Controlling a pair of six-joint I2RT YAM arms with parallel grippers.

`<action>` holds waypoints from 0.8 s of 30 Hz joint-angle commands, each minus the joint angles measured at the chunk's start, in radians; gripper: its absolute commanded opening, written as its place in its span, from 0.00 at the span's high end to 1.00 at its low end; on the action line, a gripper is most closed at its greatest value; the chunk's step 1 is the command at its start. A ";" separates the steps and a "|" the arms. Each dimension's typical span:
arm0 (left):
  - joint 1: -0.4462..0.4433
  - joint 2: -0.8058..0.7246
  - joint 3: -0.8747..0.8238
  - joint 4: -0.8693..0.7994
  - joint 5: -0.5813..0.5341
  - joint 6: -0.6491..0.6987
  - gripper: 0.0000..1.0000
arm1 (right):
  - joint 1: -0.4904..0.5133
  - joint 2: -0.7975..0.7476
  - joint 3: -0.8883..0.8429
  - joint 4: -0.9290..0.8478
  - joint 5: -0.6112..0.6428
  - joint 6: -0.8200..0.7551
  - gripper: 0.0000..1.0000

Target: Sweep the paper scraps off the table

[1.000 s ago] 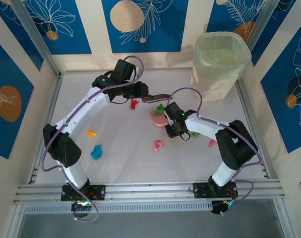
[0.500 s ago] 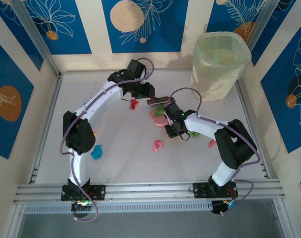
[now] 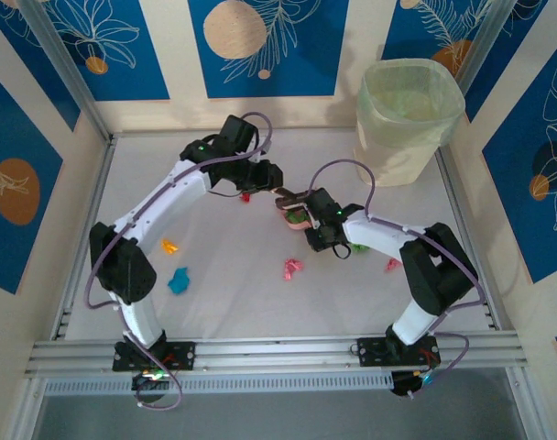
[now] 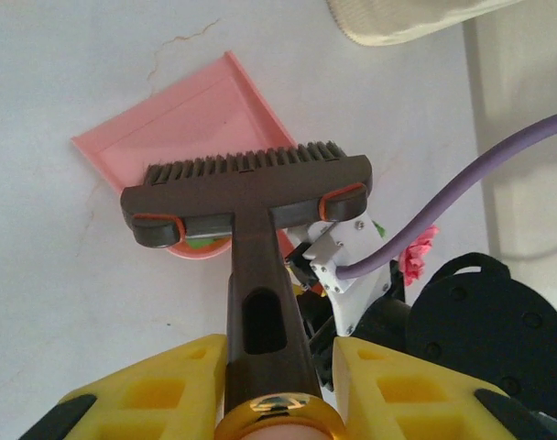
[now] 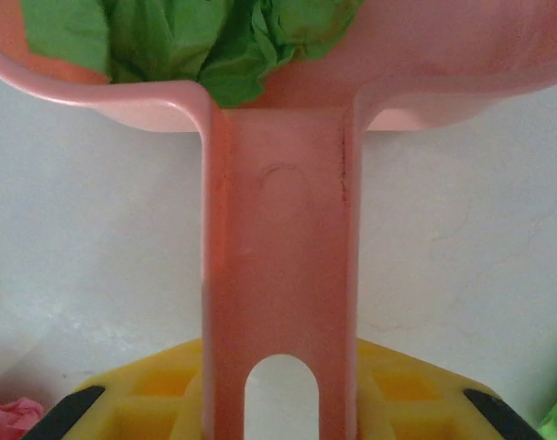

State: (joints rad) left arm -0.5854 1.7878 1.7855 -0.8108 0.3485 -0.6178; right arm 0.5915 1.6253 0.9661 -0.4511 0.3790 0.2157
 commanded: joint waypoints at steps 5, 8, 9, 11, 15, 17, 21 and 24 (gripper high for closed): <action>0.002 -0.056 0.011 0.034 0.030 -0.062 1.00 | 0.037 -0.079 -0.045 0.120 0.081 -0.031 1.00; 0.004 -0.076 0.033 0.013 -0.032 -0.053 1.00 | 0.039 -0.093 -0.053 0.132 0.083 -0.032 1.00; 0.008 -0.084 0.039 0.014 -0.051 -0.052 1.00 | 0.040 -0.096 -0.053 0.132 0.086 -0.030 1.00; 0.012 -0.099 0.051 0.023 -0.077 -0.053 1.00 | 0.040 -0.104 -0.053 0.127 0.085 -0.030 1.00; 0.019 -0.119 0.088 0.040 -0.121 -0.052 1.00 | 0.039 -0.133 -0.049 0.112 0.078 -0.030 1.00; 0.024 -0.127 0.100 0.049 -0.147 -0.048 1.00 | 0.039 -0.149 -0.038 0.093 0.075 -0.027 1.00; 0.036 -0.171 0.107 0.082 -0.234 -0.033 1.00 | 0.040 -0.183 -0.002 0.037 0.072 -0.030 1.00; 0.036 -0.231 0.107 0.112 -0.361 0.011 1.00 | 0.039 -0.196 0.053 -0.028 0.093 -0.017 1.00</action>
State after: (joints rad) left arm -0.5625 1.6417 1.8488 -0.7757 0.1261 -0.6456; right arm 0.6247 1.4670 0.9516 -0.4221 0.4438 0.1917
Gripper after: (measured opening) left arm 0.315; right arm 0.283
